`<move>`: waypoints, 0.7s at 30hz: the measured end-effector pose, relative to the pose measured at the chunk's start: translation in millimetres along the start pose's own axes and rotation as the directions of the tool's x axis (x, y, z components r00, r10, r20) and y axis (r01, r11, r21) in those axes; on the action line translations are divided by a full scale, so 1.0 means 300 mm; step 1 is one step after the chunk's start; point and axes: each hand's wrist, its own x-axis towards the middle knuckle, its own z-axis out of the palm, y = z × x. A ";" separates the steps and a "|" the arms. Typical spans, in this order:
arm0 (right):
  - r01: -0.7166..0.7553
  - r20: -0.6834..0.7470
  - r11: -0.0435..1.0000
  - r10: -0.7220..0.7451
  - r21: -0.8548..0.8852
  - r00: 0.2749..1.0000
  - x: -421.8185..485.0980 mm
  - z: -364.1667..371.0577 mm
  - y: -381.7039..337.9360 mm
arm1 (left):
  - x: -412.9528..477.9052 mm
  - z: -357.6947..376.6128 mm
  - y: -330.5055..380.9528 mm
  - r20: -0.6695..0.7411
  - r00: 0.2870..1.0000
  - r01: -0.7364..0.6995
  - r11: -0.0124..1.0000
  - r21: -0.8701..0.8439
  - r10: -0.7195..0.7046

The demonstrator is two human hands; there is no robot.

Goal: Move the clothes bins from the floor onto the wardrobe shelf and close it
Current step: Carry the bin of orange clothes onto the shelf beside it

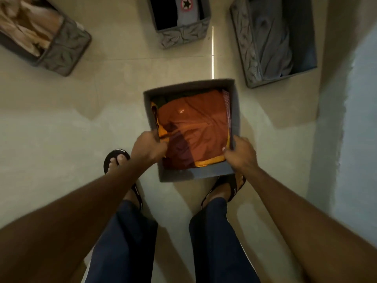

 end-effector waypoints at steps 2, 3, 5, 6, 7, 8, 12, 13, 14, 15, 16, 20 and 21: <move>0.036 0.101 0.999 -0.034 -0.019 0.994 -0.037 0.029 -0.001 | 0.036 -0.057 0.000 -0.062 0.997 -0.045 0.998 -0.038 0.042; 0.049 0.157 0.998 -0.044 -0.029 0.987 -0.047 0.035 -0.005 | 0.054 -0.085 -0.011 -0.085 0.996 -0.039 0.997 -0.062 0.034; 0.060 0.199 0.998 -0.052 -0.036 0.979 -0.042 0.028 -0.017 | 0.079 -0.116 -0.046 -0.102 0.995 -0.019 0.999 -0.041 0.015; 0.061 0.167 0.998 -0.057 -0.023 0.984 -0.035 0.024 -0.028 | 0.081 -0.126 -0.071 -0.105 0.994 0.000 1.000 0.016 0.001; 0.061 0.111 0.998 -0.060 -0.001 0.992 -0.031 0.017 -0.047 | 0.075 -0.128 -0.097 -0.107 0.994 0.027 0.997 0.074 -0.019; 0.075 0.041 0.996 -0.076 0.037 0.996 -0.026 0.012 -0.063 | 0.059 -0.124 -0.120 -0.109 0.993 0.063 0.990 0.129 -0.049; 0.022 -0.100 0.991 -0.009 0.132 0.995 -0.011 0.022 -0.111 | 0.019 -0.088 -0.235 -0.046 0.946 0.322 0.946 0.028 -0.321; -0.002 -0.115 0.994 0.014 0.107 0.993 -0.013 0.033 -0.112 | 0.023 -0.073 -0.262 -0.022 0.944 0.330 0.944 -0.008 -0.330; -0.015 -0.127 0.996 0.026 0.084 0.992 -0.020 0.041 -0.109 | 0.022 -0.062 -0.264 0.007 0.948 0.319 0.947 -0.040 -0.318; -0.018 -0.130 0.997 0.027 0.072 0.991 -0.033 0.044 -0.104 | 0.027 -0.052 -0.254 0.039 0.955 0.296 0.950 -0.101 -0.293; -0.005 -0.124 0.998 0.013 0.059 0.992 -0.043 0.050 -0.092 | 0.029 -0.047 -0.228 0.047 0.965 0.261 0.951 -0.165 -0.257; 0.163 0.152 0.961 -0.131 -0.222 0.980 -0.063 0.057 -0.012 | 0.078 -0.085 -0.132 -0.137 0.987 0.041 0.952 -0.302 -0.086; 0.216 0.222 0.930 -0.153 -0.297 0.963 -0.061 0.054 0.003 | 0.087 -0.102 -0.119 -0.163 0.986 -0.012 0.956 -0.292 -0.038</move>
